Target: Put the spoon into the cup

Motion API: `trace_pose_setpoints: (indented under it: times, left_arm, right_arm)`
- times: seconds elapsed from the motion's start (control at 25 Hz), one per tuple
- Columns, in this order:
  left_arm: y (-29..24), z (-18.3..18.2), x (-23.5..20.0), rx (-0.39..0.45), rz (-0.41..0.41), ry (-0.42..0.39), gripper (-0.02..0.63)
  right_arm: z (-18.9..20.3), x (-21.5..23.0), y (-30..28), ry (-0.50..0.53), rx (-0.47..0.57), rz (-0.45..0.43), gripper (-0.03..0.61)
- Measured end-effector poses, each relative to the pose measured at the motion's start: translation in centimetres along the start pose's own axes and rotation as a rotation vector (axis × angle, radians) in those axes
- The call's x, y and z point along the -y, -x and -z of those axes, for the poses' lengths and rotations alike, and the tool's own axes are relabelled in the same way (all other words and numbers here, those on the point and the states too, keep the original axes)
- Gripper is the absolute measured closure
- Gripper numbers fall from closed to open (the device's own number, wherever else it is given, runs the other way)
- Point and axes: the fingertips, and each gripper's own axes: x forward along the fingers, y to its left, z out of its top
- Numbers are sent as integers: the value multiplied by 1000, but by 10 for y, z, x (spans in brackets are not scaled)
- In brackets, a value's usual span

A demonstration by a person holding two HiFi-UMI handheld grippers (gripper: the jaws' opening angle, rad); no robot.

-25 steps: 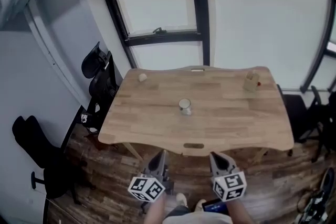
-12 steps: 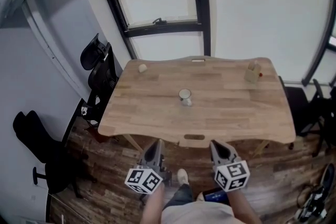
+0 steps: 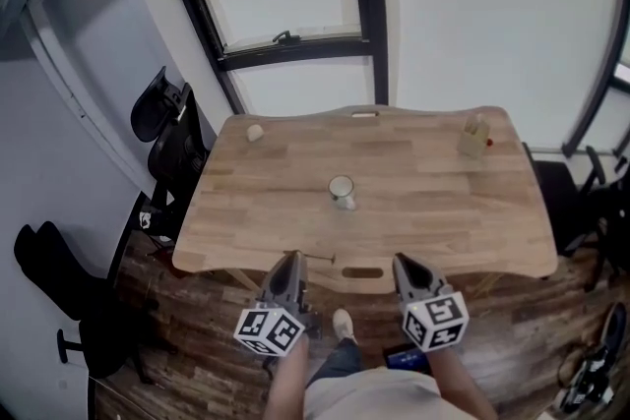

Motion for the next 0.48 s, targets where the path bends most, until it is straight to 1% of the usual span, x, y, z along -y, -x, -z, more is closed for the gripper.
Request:
trace_pose_setpoints:
  times: [0.2,0.48]
  left_arm:
    - [-56,-6,-35,-12,22,7,612]
    - [-138,-24,-78,-45,65,20,612]
  right_arm:
    - [-14,22,-57,1,-5,32,581]
    - [-39,42,-135,5,-24,80,581]
